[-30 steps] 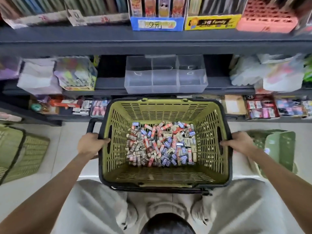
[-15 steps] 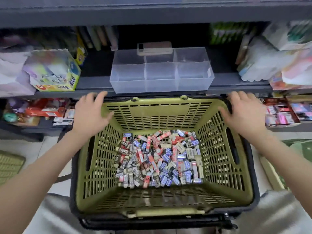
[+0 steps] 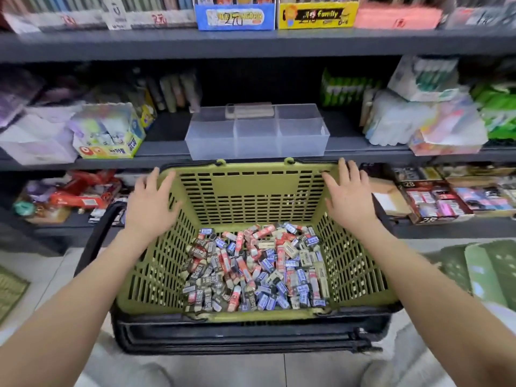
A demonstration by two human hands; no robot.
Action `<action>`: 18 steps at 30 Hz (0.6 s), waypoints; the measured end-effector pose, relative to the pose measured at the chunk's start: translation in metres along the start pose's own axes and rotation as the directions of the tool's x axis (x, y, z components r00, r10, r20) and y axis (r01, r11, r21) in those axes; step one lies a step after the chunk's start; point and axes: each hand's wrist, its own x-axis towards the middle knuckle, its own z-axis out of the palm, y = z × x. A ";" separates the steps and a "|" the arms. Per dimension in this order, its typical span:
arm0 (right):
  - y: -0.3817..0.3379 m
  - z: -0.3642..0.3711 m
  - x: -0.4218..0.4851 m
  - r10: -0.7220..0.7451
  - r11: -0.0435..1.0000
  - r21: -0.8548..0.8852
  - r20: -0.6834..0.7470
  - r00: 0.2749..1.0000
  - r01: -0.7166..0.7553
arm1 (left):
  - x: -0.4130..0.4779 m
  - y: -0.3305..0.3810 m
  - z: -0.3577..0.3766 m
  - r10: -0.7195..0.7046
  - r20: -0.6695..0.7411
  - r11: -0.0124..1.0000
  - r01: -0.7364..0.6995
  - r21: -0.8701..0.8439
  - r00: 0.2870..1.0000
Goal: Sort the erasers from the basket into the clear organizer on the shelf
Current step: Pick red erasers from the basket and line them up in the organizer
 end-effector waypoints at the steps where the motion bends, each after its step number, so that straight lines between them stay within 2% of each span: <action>1: -0.002 -0.001 -0.002 0.008 1.000 -0.019 0.009 1.000 -0.008 | -0.006 -0.003 0.000 -0.007 0.003 1.000 0.007 -0.007 1.000; 6: -0.008 0.000 -0.006 0.069 0.997 -0.040 0.010 0.998 -0.069 | -0.013 -0.007 0.004 -0.025 0.014 1.000 0.025 0.011 1.000; 9: -0.015 -0.001 -0.002 0.049 0.996 -0.078 -0.046 0.998 -0.053 | -0.001 -0.001 0.010 0.005 -0.018 0.999 -0.005 0.042 1.000; 11: -0.026 -0.004 0.008 -0.072 0.996 -0.061 -0.100 0.992 0.066 | 0.019 0.005 0.013 0.068 -0.064 0.997 -0.066 0.030 0.996; 12: -0.034 -0.005 0.014 -0.175 0.984 -0.034 -0.140 0.975 0.172 | 0.031 0.008 0.014 0.111 -0.081 0.994 -0.109 0.033 0.990; 14: -0.052 0.000 0.028 -0.418 0.896 0.075 -0.187 0.889 0.437 | 0.056 0.013 0.016 0.199 -0.098 0.980 -0.197 0.025 0.975; 16: -0.073 0.009 0.040 -0.604 0.773 0.179 -0.090 0.792 0.609 | 0.074 0.020 0.017 0.253 -0.111 0.964 -0.260 -0.049 0.961; 18: -0.092 0.024 0.047 -0.675 0.704 0.330 0.037 0.737 0.629 | 0.085 0.028 0.020 0.287 -0.177 0.939 -0.313 -0.144 0.942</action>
